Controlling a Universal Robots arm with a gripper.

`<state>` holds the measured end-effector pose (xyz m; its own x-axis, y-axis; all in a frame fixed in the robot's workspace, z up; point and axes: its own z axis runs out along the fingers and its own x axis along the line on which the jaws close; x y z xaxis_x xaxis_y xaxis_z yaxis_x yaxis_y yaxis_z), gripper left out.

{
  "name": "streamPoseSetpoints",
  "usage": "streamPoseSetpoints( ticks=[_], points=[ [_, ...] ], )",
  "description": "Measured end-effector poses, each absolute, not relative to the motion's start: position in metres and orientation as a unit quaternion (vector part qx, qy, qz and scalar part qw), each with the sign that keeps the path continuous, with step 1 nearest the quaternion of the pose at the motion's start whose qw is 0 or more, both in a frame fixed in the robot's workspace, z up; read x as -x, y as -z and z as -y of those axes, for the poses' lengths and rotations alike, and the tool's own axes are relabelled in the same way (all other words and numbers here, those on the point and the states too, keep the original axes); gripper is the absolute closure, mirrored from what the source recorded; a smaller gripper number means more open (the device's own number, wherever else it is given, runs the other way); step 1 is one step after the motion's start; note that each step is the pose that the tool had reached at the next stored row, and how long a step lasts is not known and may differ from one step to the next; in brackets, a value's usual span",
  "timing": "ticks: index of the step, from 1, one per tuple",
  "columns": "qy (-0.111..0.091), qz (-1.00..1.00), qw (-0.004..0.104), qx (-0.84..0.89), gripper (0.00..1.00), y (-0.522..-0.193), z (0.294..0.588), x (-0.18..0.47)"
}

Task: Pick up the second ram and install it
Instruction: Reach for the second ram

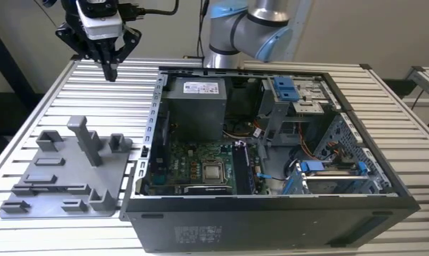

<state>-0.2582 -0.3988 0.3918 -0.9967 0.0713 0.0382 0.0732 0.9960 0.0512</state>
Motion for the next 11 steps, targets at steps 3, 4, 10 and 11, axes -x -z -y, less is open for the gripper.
streamPoseSetpoints(
  ticks=[3,4,10,11],
  points=[
    [0.026,0.999,0.018,0.036,0.89,-0.392,0.399,0.267],
    [0.027,0.999,0.018,0.036,0.89,-0.392,0.399,0.270],
    [0.027,0.999,0.019,0.036,0.89,-0.392,0.399,0.289],
    [0.027,0.999,0.019,0.036,0.89,-0.392,0.399,0.292]
  ],
)
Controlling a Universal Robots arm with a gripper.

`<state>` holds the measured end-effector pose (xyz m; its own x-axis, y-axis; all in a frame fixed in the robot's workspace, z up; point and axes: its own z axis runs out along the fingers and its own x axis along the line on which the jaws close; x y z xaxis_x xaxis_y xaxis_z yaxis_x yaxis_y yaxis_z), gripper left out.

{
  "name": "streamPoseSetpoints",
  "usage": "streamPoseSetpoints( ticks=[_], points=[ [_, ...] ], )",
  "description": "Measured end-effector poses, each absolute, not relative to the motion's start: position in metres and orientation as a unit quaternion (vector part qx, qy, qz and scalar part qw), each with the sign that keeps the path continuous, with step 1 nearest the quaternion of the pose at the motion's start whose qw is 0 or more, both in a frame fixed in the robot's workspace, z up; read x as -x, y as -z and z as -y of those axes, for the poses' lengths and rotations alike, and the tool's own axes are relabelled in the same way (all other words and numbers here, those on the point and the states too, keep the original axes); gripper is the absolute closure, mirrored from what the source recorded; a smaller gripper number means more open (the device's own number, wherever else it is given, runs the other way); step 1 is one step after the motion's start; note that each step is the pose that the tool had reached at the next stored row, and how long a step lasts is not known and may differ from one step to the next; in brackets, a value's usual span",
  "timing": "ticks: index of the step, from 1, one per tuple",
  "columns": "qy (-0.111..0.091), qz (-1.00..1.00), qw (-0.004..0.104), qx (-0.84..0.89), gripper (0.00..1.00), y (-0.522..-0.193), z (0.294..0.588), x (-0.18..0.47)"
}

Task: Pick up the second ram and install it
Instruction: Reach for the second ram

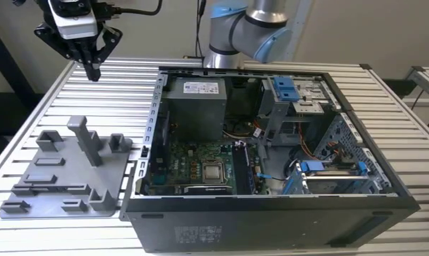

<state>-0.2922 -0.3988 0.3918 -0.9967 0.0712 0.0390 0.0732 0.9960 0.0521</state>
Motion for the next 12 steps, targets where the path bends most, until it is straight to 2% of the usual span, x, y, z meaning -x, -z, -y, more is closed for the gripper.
streamPoseSetpoints(
  ticks=[7,9,12],
  points=[
    [0.027,0.999,0.016,0.036,0.89,-0.392,0.399,0.321],
    [0.027,0.999,0.009,0.036,0.89,-0.391,0.399,0.327],
    [0.028,0.999,-0.011,0.035,0.89,-0.390,0.399,0.335]
  ],
)
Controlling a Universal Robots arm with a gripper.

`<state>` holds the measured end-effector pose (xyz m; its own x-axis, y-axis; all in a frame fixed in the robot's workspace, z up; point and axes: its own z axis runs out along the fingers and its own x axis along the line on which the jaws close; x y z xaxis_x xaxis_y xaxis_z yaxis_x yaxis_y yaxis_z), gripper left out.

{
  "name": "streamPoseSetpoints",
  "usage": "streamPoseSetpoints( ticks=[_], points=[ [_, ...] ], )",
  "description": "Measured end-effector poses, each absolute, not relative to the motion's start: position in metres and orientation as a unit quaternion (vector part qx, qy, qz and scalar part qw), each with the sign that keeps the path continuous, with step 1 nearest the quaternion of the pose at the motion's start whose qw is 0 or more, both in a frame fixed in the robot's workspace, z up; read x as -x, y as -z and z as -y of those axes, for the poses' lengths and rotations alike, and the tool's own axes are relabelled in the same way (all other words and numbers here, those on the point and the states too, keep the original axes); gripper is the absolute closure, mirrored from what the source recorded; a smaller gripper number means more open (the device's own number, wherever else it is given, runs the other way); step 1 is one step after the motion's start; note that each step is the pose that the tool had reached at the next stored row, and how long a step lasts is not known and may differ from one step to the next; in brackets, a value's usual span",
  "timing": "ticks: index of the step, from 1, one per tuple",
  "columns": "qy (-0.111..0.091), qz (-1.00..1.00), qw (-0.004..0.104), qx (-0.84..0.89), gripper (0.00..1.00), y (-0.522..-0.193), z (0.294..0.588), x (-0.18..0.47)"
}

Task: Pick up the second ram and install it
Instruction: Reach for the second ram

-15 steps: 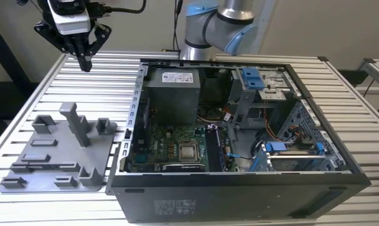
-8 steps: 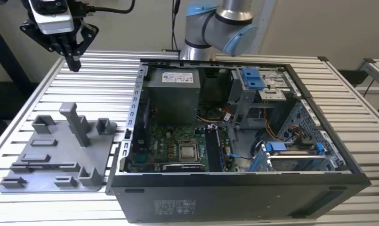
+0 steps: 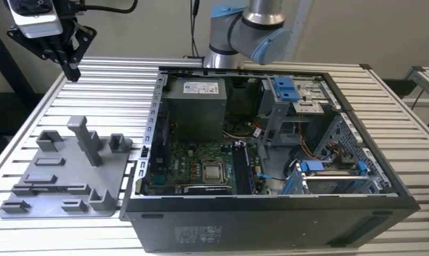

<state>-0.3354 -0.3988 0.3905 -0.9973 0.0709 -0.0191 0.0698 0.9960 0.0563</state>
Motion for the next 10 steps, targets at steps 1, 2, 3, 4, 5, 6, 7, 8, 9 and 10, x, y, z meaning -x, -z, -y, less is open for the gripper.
streamPoseSetpoints(
  ticks=[1,2,3,4,5,6,7,8,9,10],
  points=[
    [-0.028,-0.999,0.014,-0.035,0.89,-0.390,0.399,0.339],
    [-0.028,-0.999,0.014,-0.035,0.89,-0.390,0.399,0.341],
    [-0.028,-0.999,0.014,-0.035,0.89,-0.390,0.399,0.344],
    [-0.028,-0.999,0.014,-0.035,0.89,-0.390,0.399,0.346],
    [-0.029,-0.999,0.014,-0.035,0.89,-0.390,0.399,0.349],
    [-0.029,-0.999,0.014,-0.035,0.89,-0.389,0.399,0.351],
    [-0.029,-0.999,0.014,-0.035,0.89,-0.389,0.399,0.353],
    [-0.030,-0.999,0.014,-0.035,0.89,-0.389,0.399,0.356],
    [-0.030,-0.999,0.014,-0.035,0.89,-0.389,0.399,0.359],
    [-0.031,-0.999,0.014,-0.035,0.89,-0.389,0.399,0.361]
  ],
)
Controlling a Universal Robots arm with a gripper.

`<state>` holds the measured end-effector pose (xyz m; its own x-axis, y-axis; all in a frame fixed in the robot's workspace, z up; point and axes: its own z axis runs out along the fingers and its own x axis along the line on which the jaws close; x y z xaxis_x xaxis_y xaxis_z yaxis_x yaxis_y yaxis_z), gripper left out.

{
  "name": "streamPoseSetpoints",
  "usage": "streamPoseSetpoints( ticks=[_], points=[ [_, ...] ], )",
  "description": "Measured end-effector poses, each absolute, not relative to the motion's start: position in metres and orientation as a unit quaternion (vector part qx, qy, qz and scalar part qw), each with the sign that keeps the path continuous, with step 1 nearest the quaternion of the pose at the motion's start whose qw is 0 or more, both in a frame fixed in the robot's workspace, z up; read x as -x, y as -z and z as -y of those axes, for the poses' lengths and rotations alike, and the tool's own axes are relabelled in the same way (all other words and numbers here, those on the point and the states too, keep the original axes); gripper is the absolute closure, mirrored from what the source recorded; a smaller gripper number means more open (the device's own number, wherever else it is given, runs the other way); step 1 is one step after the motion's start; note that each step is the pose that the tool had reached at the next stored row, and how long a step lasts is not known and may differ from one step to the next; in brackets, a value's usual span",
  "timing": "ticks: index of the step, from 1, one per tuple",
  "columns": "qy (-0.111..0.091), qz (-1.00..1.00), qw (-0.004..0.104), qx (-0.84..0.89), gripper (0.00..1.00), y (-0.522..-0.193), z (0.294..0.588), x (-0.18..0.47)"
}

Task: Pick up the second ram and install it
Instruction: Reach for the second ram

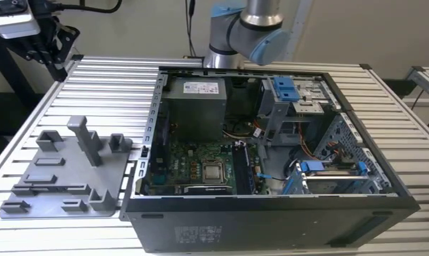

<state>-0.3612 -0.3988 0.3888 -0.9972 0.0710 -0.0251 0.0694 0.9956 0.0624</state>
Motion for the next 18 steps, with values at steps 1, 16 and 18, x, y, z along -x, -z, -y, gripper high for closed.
streamPoseSetpoints(
  ticks=[1,16,18],
  points=[
    [-0.031,-0.999,0.014,-0.035,0.89,-0.389,0.399,0.364],
    [-0.036,-0.999,0.013,-0.035,0.89,-0.385,0.410,0.384],
    [-0.037,-0.999,0.013,-0.035,0.89,-0.384,0.415,0.385]
  ],
)
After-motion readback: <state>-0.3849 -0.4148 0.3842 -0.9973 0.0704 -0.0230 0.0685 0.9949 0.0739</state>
